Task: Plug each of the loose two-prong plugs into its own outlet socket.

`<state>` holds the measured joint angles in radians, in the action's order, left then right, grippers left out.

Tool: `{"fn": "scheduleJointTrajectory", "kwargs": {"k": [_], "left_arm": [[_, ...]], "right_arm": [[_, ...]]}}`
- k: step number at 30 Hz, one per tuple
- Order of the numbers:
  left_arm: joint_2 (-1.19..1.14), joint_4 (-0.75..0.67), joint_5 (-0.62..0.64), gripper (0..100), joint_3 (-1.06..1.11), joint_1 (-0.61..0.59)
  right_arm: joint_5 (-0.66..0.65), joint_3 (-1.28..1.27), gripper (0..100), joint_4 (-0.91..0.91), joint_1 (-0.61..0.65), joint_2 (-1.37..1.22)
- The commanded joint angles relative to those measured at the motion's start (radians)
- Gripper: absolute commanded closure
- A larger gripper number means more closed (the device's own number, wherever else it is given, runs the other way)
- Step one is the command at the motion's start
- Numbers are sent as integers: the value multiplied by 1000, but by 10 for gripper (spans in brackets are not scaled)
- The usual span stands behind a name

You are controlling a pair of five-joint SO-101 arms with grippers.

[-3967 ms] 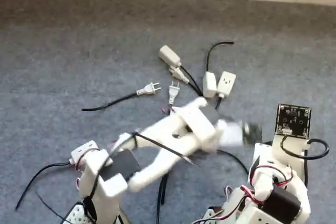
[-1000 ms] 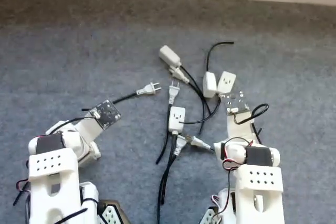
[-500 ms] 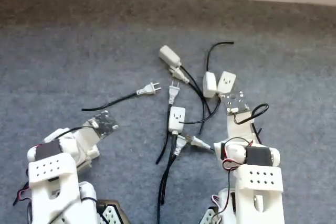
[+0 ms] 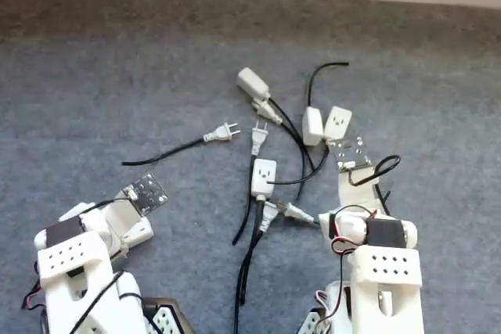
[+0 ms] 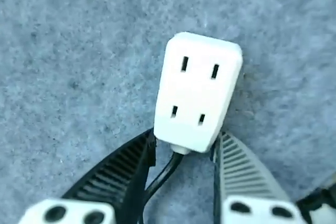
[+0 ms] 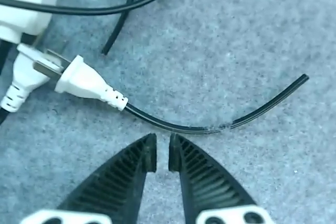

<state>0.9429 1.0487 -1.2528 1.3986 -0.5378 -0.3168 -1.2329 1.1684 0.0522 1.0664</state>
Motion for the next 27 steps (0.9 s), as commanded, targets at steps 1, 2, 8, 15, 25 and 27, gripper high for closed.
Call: {"fn": "scheduleJointTrajectory", "kwargs": {"k": [1,2,8,15,25,27], "left_arm": [[10,-6,-6,841,7,65],[10,-6,5,831,7,74],[10,-2,55,862,-56,131],[8,83,52,951,-183,173],[5,87,60,861,-214,329],[2,18,117,773,-211,314]], "right_arm": [[5,7,936,-8,5,-7],[5,2,936,-8,5,-7],[0,-53,936,-47,5,-5],[-26,-64,936,-47,5,-2],[-29,-67,936,-47,5,-1],[-29,-67,936,-47,5,-4]]}}
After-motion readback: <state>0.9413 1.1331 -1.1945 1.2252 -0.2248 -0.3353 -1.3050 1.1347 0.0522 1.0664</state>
